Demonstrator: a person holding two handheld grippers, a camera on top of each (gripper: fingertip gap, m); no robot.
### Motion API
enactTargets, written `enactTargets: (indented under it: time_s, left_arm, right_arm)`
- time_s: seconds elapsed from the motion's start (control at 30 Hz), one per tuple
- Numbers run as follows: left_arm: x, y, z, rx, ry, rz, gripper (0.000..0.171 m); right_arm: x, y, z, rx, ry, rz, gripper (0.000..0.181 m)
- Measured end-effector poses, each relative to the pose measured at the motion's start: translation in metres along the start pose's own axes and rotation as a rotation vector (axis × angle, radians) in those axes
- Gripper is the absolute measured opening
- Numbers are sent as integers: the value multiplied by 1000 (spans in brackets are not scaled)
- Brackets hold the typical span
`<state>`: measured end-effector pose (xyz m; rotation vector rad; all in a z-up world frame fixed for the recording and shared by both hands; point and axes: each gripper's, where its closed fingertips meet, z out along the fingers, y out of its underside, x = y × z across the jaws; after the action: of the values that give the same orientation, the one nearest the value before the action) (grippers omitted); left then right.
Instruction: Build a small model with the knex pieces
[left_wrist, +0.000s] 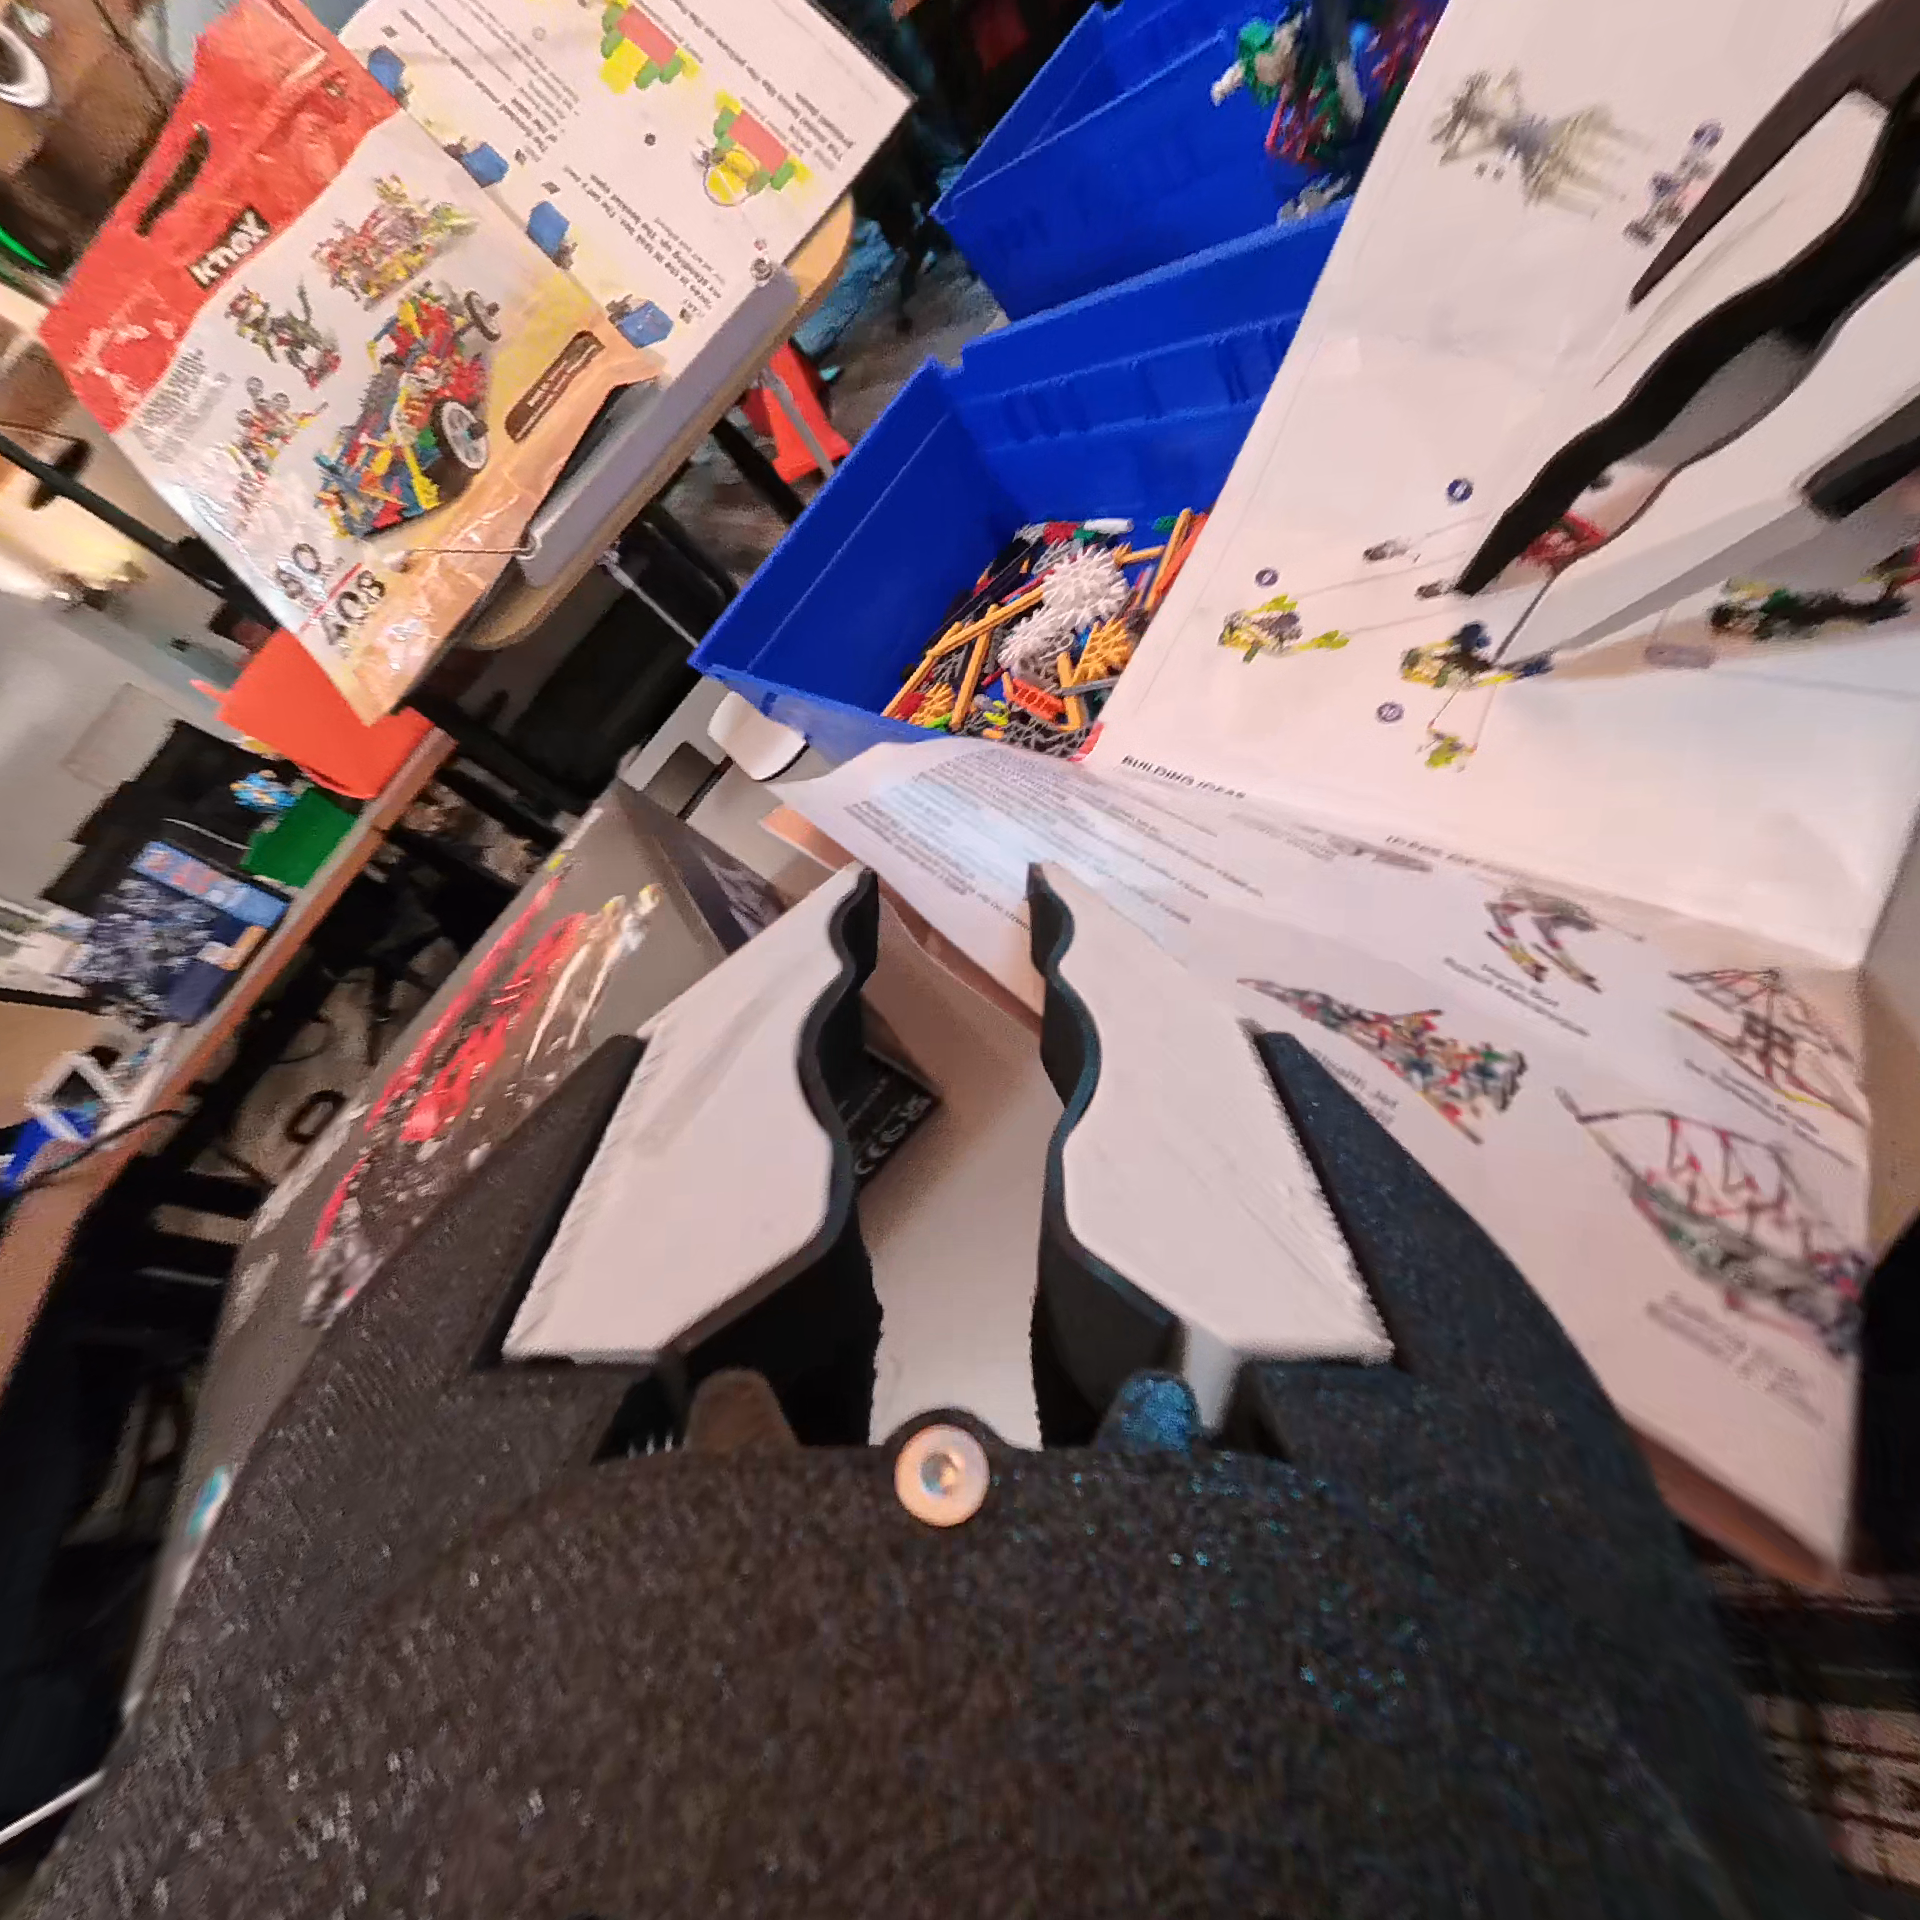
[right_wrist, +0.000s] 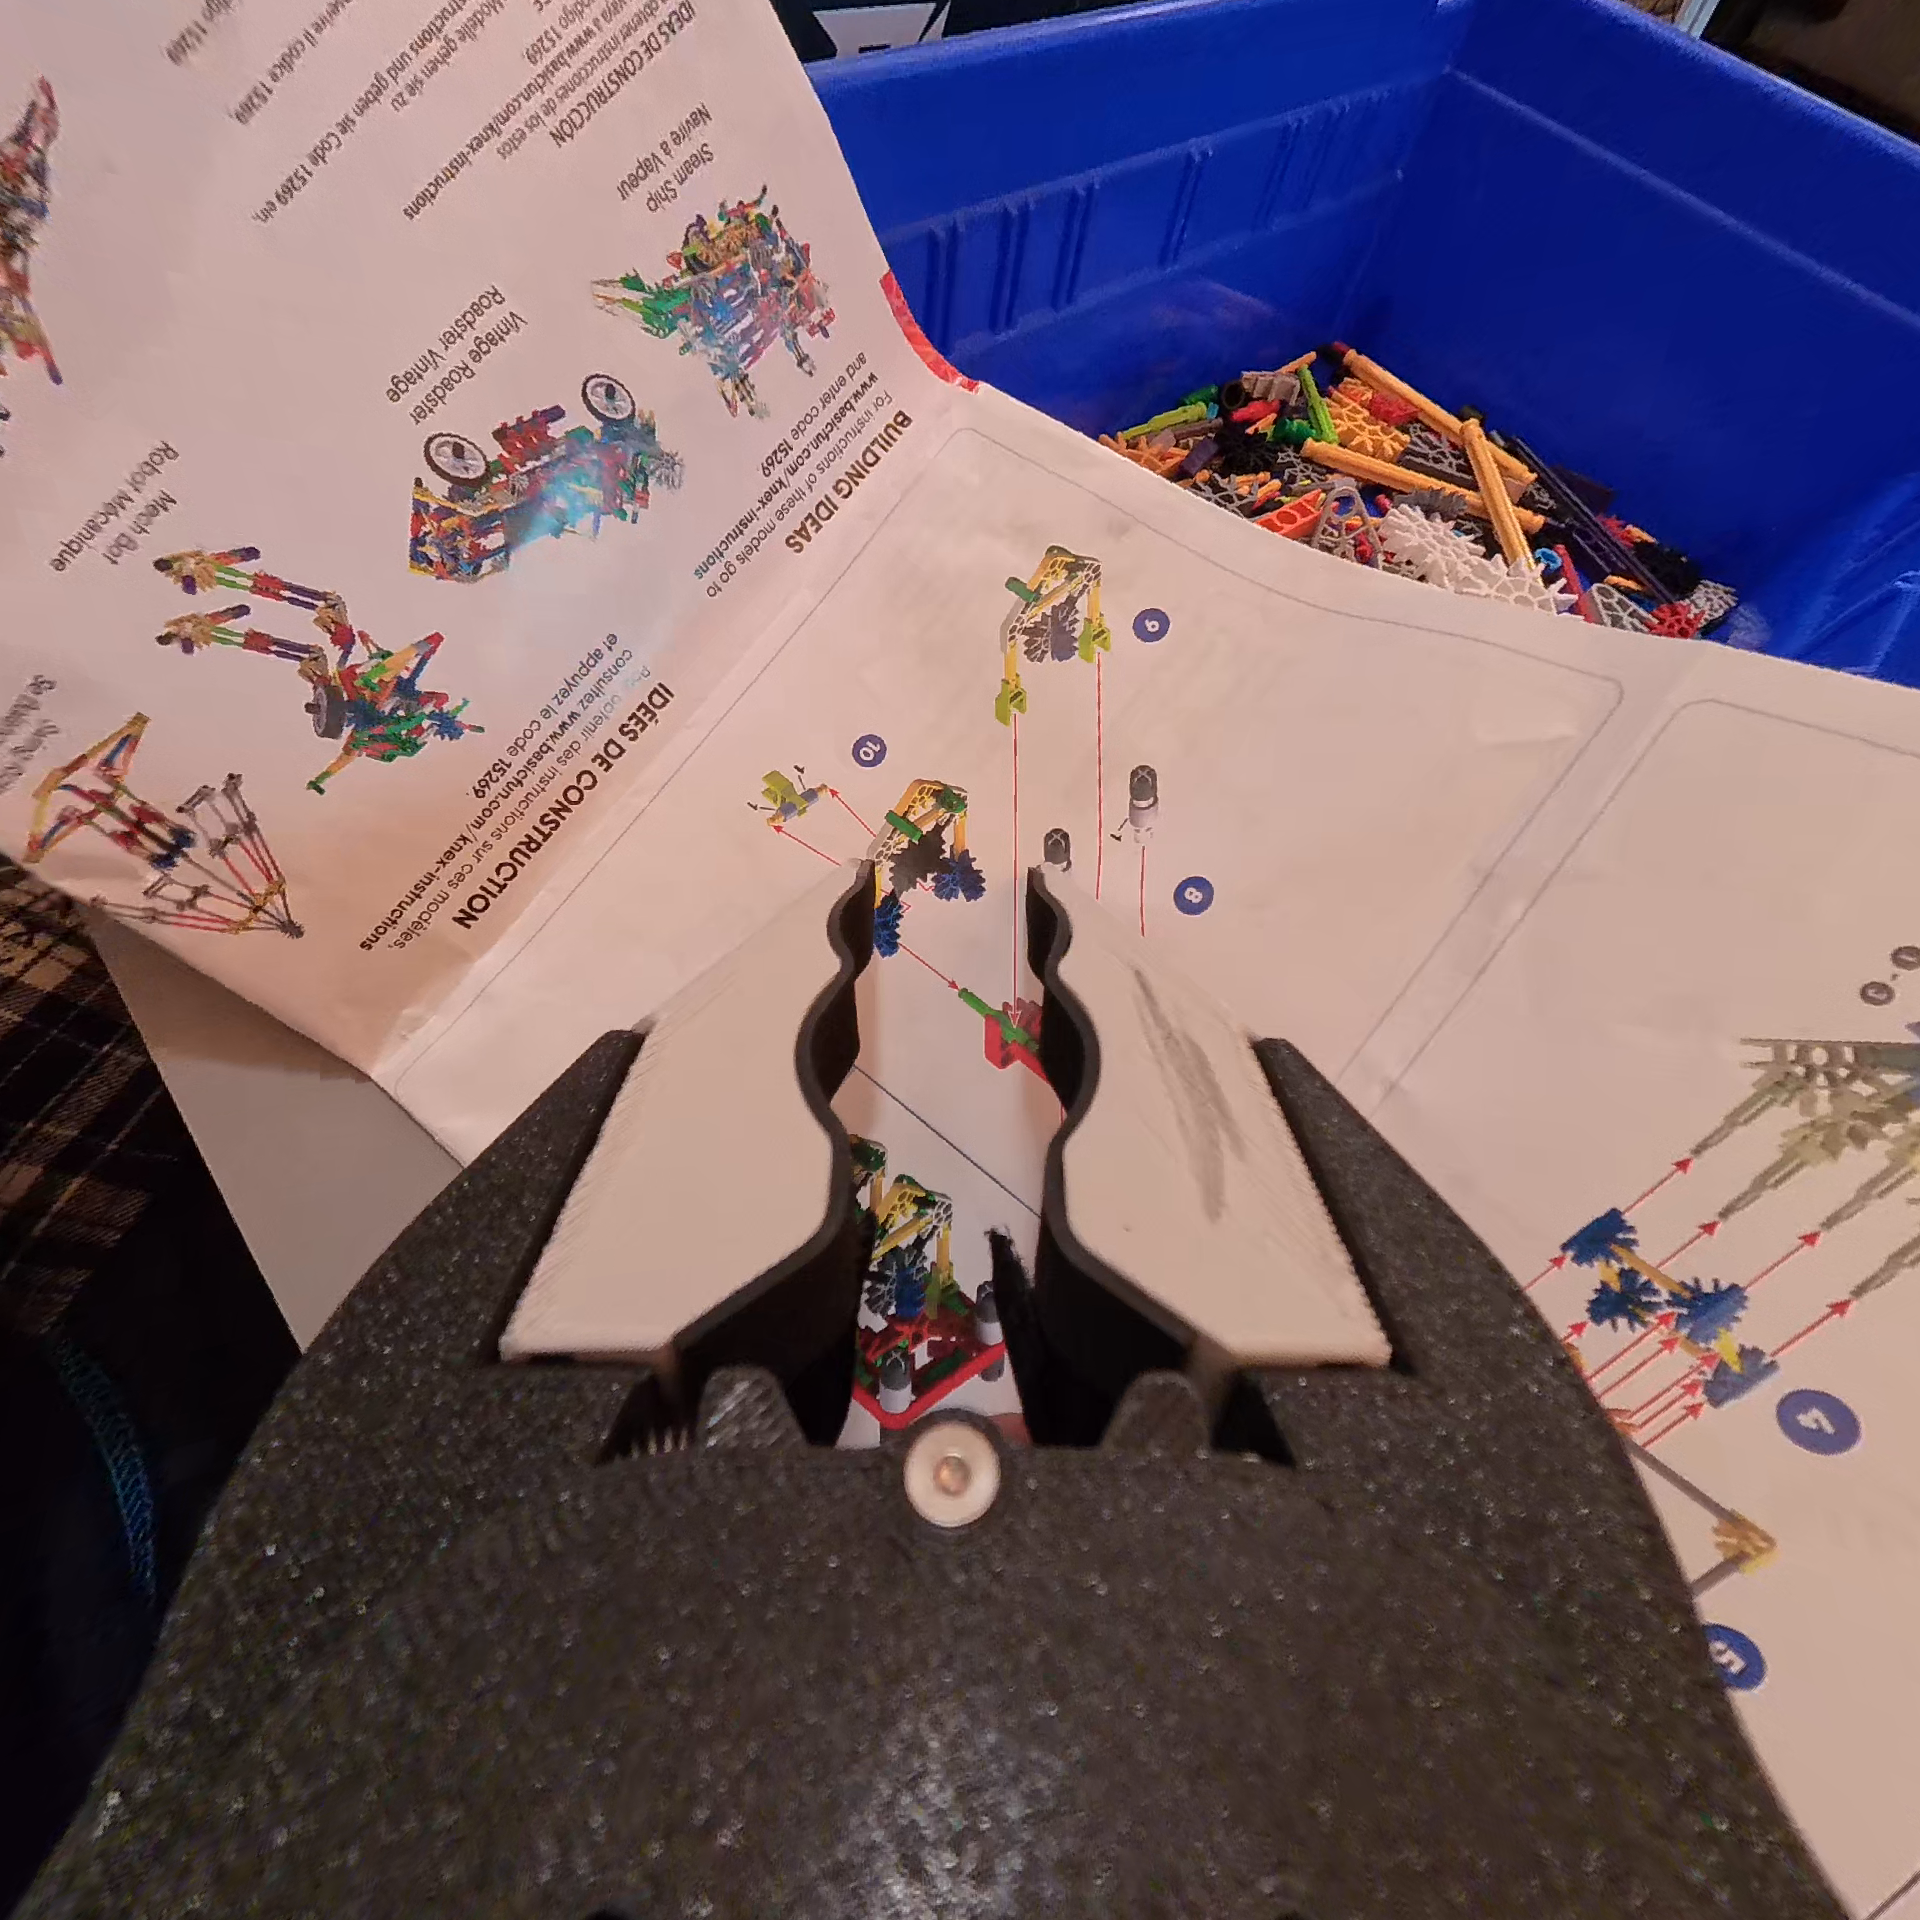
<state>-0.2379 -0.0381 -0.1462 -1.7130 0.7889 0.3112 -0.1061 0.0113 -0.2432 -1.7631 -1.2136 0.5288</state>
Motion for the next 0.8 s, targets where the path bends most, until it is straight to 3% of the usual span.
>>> enactTargets:
  time_s: [0.23,0.43,0.8]
  left_arm:
    - [-5,0,-5,8,-89,103,17]
    - [-5,-1,-9,55,-64,71,3]
    - [5,-21,-19,165,-40,108,0]
  right_arm:
    - [-1,-1,0,2,-1,-1,28]
    - [-1,-1,0,4,0,-4,28]
    - [-4,-6,-4,37,-4,-5,30]
